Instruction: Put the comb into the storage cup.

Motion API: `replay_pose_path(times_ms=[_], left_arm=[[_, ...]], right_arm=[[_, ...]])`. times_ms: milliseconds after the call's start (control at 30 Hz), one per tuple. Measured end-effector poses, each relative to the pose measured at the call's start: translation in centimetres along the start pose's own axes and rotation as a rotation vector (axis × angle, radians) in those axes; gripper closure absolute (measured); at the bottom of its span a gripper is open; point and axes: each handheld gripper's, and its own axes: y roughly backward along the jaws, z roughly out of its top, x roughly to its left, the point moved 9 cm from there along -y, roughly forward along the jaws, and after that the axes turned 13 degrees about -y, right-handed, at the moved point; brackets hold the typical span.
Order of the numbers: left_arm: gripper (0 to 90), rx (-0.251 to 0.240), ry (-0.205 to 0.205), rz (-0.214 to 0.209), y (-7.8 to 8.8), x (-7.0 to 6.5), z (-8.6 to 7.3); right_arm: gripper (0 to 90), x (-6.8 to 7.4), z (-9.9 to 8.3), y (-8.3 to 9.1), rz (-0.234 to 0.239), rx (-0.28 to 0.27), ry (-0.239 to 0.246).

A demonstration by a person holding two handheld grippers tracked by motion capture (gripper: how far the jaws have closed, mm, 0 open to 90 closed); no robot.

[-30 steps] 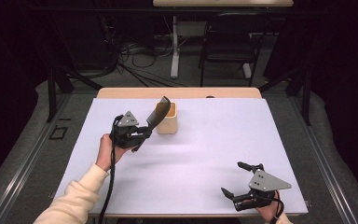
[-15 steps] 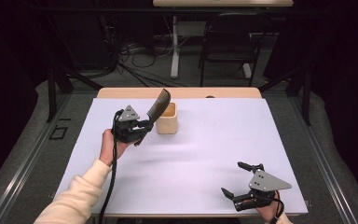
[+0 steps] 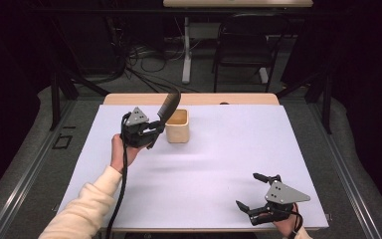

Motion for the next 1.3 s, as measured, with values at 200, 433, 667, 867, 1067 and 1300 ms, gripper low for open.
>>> replay_pose_path(times_ms=[200, 433, 667, 867, 1067, 1300], left_arm=[[72.5, -0.006, 0.005, 0.010, -0.2, 0.3, 0.2], [72.5, -0.010, 0.005, 0.027, -0.5, 0.7, 0.4], [72.5, -0.018, 0.003, 0.040, -0.9, 1.0, 0.9], [72.5, -0.024, -0.006, 0.051, -1.3, 1.1, 1.5], [72.5, -0.032, -0.008, 0.059, -1.8, 1.2, 2.2], [72.5, -0.039, -0.015, 0.083, -2.1, 1.7, 2.8]], right_arm=[[1.2, 0.0, 0.0, 0.0, -0.001, 0.001, -0.001], [1.2, 0.0, 0.0, 0.0, -0.002, 0.000, -0.001], [1.2, 0.0, 0.0, 0.0, -0.003, 0.000, -0.003], [1.2, -0.1, -0.1, -0.1, -0.003, 0.005, -0.001], [1.2, -0.1, -0.1, 0.0, -0.003, 0.003, -0.003], [1.2, -0.1, 0.0, 0.0, -0.004, 0.001, -0.001]])
